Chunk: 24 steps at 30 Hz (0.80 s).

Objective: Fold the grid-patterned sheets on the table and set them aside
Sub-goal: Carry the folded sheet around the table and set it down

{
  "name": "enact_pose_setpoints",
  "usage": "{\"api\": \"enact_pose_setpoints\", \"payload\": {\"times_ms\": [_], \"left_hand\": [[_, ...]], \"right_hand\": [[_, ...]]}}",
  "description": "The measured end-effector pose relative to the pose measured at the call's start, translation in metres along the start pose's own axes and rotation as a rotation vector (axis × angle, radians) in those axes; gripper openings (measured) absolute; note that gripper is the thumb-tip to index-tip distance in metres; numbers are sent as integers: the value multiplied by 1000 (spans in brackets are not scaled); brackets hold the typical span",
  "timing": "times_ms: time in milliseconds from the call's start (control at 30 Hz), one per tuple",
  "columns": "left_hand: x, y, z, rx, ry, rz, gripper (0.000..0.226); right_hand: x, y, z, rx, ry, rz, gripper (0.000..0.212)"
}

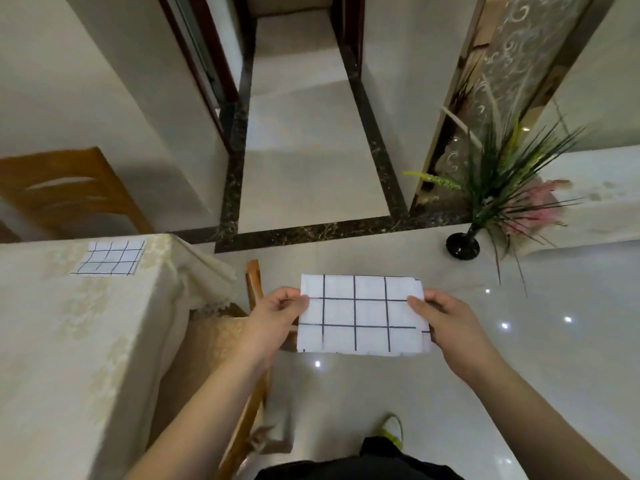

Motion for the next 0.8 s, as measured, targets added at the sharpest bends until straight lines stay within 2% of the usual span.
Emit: {"api": "enact_pose_setpoints", "payload": {"times_ms": [133, 333, 800], "left_hand": [[26, 18, -19, -41, -9, -95, 8], [66, 24, -37, -79, -24, -177, 16], [193, -47, -42, -257, 16, -283, 18]], "right_hand": [[38, -16, 43, -68, -28, 66, 8], [93, -7, 90, -101, -36, 116, 8], [209, 95, 198, -305, -94, 129, 5]]}}
Point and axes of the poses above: each hand's wrist, its own x-axis towards the middle knuckle, its own y-axis out of the palm, z = x × y, the point moved 3 cm from there along x, towards the middle knuckle, and after that the axes turned 15 degrees about y, right-handed, at the moved point
